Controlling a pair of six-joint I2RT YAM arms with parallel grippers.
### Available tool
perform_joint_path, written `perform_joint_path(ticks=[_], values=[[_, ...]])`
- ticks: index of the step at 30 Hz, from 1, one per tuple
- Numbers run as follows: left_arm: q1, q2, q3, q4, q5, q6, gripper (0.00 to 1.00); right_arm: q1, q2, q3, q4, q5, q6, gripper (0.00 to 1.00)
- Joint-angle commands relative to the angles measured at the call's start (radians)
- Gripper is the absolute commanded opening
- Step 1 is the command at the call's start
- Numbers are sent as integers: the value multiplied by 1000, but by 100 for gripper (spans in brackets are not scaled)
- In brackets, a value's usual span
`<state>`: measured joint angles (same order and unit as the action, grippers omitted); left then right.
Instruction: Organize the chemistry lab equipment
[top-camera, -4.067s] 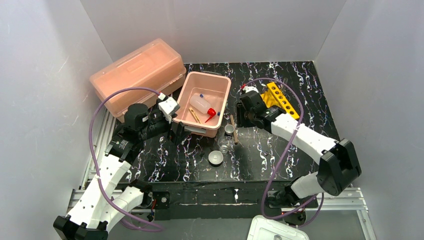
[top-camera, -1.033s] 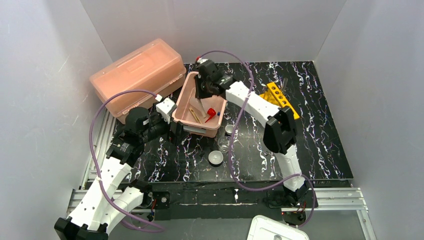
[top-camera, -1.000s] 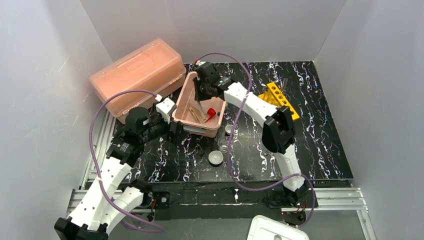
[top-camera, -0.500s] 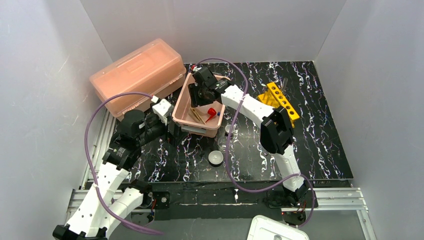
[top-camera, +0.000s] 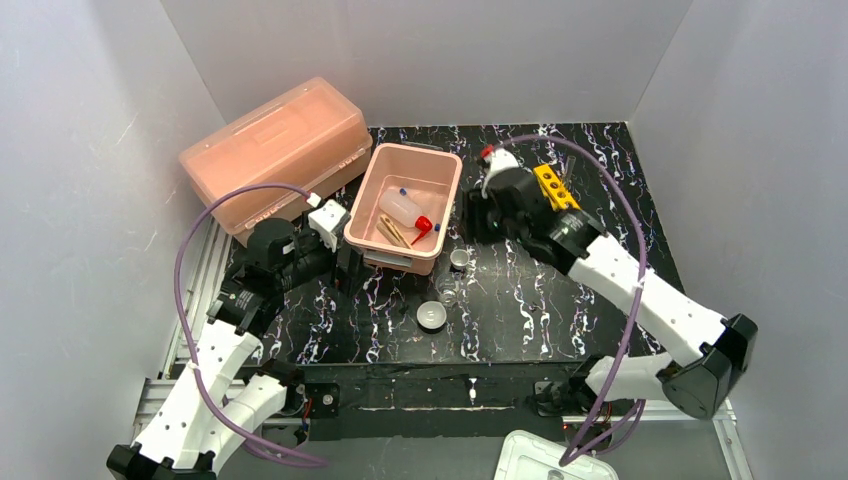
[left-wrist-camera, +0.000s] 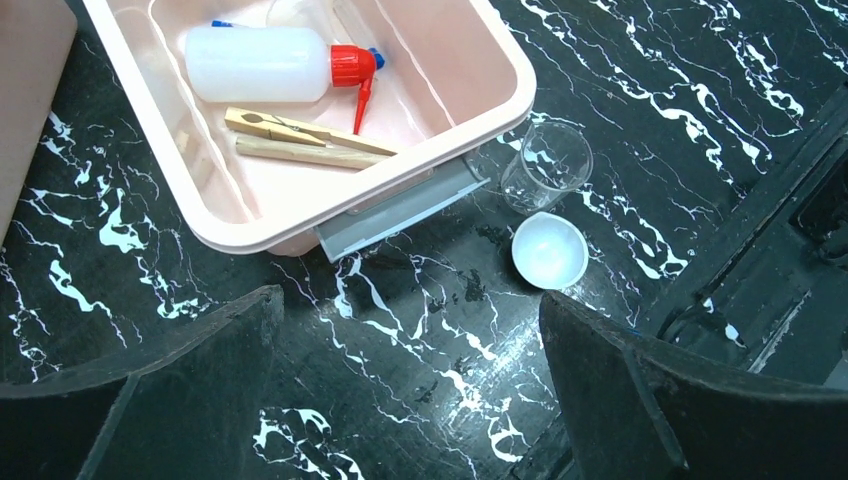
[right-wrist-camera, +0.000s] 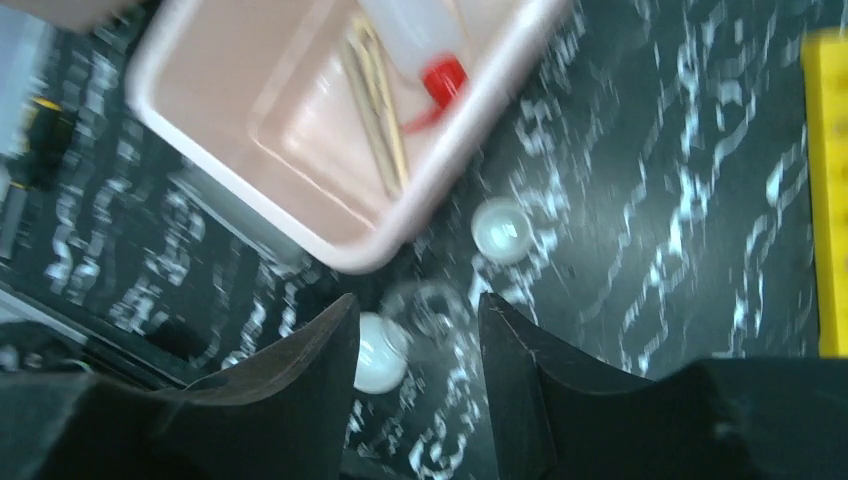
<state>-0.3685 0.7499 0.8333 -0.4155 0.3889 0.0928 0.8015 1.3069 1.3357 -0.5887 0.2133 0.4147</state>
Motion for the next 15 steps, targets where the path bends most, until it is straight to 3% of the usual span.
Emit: perform_joint_path(ticks=[1,7,15], values=[[4,-20,27,-42,16,17,99,-26,-42,-252,20,24,101,53],[5,-51,32,-106,-25,62,99,-98,-58,-365,127,-61,171,51],[5,-100,5,-167,-62,73,99,-154,106,-359,249,-159,183,52]])
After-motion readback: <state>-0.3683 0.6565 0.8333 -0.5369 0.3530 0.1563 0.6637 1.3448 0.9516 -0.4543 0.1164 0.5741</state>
